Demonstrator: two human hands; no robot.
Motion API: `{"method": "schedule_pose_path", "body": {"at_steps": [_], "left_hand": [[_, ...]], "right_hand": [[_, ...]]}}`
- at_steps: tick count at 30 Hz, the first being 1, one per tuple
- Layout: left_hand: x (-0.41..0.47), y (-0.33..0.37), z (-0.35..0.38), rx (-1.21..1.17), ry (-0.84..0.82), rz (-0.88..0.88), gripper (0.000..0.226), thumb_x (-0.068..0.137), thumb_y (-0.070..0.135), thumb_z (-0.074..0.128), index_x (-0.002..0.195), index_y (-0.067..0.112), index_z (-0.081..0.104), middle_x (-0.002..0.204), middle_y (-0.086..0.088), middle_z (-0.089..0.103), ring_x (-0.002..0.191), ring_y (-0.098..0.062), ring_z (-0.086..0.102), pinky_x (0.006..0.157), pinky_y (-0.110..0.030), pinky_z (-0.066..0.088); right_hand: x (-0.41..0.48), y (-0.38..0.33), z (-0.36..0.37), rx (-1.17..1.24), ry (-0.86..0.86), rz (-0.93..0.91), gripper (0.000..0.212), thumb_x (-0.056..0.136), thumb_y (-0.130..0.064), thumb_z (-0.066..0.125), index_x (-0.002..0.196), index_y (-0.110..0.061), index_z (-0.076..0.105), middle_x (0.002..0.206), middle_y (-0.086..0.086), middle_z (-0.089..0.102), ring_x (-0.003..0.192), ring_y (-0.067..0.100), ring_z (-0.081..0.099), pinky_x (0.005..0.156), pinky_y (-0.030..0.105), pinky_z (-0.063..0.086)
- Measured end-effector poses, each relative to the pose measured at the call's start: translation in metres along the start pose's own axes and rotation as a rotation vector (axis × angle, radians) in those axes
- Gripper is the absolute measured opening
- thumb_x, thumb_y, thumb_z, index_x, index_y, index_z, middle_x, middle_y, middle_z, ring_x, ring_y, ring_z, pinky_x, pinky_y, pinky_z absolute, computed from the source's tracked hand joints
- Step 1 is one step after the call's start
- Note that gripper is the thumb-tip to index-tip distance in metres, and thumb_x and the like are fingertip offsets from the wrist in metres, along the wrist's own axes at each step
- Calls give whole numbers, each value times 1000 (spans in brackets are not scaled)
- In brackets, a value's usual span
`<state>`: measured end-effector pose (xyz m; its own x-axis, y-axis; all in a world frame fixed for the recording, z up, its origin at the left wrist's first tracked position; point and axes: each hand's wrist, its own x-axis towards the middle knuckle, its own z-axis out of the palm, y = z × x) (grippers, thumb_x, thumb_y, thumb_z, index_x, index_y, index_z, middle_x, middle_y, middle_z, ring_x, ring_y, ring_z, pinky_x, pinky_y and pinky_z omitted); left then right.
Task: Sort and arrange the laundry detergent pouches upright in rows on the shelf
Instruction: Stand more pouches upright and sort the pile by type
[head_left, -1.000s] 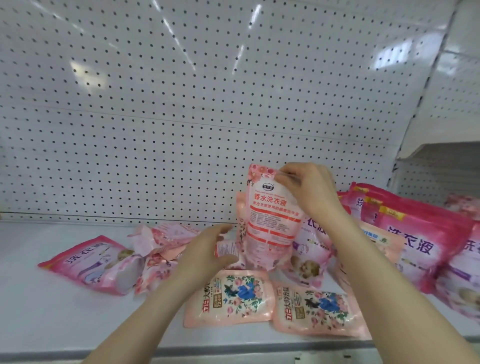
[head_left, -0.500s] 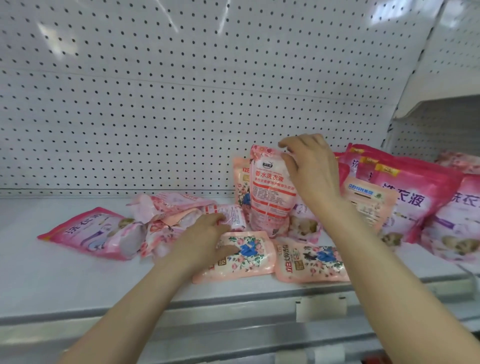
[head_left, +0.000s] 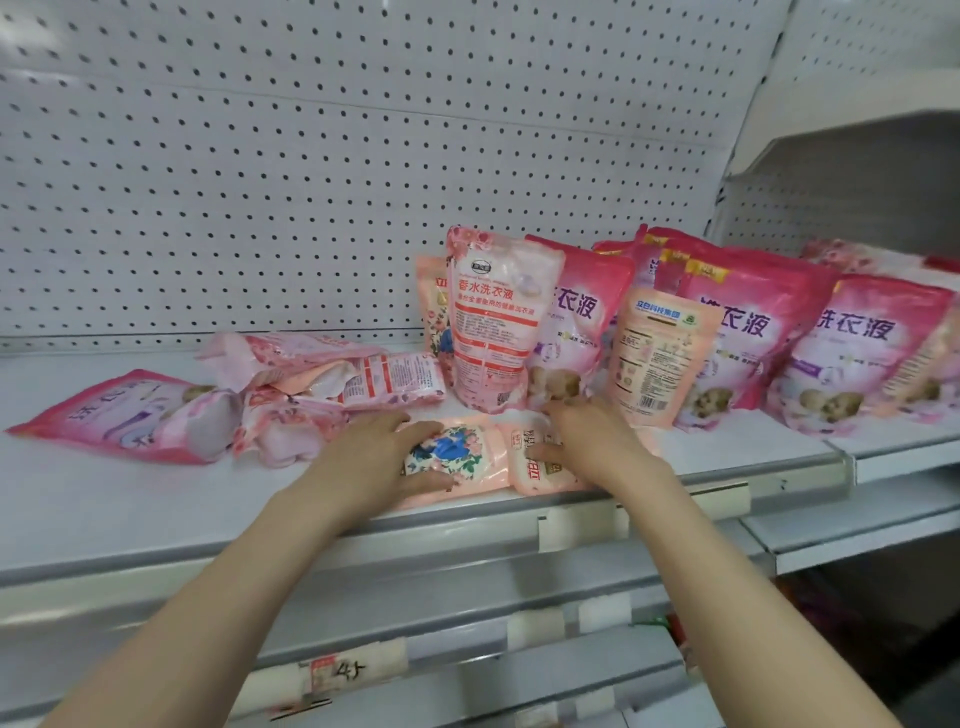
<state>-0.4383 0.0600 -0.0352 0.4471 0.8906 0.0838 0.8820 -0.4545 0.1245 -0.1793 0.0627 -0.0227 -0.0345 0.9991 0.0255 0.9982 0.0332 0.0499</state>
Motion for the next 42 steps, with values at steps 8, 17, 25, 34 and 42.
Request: {"method": "schedule_pose_path", "body": {"at_steps": [8,17,25,34,42], "left_hand": [[-13,7,-19,-61,152,-192,72,87,45,62,149,25,30,139,-5,49,126,-26,45,98,-40,41],[-28,-2,-45,-223,147,-449,49,72,26,80,119,23,65,114,0,67,91,-15,56,74,-28,41],[-35,12,-61,-334,277,-447,37,67,22,82,91,38,58,96,6,67,86,-17,63,78,-36,54],[-26,46,-98,-380,555,-320,29,67,24,82,83,34,61,75,15,60,73,-12,57,59,-27,35],[-2,72,-102,-308,449,-134,29,72,26,80,84,33,55,61,7,61,58,-4,54,53,-26,38]], "right_hand": [[1,13,-17,230,80,-49,24,81,-39,75,89,-21,61,98,-1,65,91,22,60,73,32,46],[-20,33,-83,1295,403,-57,25,85,-12,75,101,-24,60,94,0,74,82,17,73,67,35,59],[4,22,-36,1281,438,114,22,81,-21,78,84,-32,59,98,-4,75,88,19,73,77,50,60],[-4,26,-63,734,467,6,24,82,-28,76,102,-20,67,87,-6,68,87,20,66,64,26,43],[-38,-11,-96,660,344,-402,48,76,-36,80,122,-30,65,113,-14,68,104,3,59,91,25,45]]}}
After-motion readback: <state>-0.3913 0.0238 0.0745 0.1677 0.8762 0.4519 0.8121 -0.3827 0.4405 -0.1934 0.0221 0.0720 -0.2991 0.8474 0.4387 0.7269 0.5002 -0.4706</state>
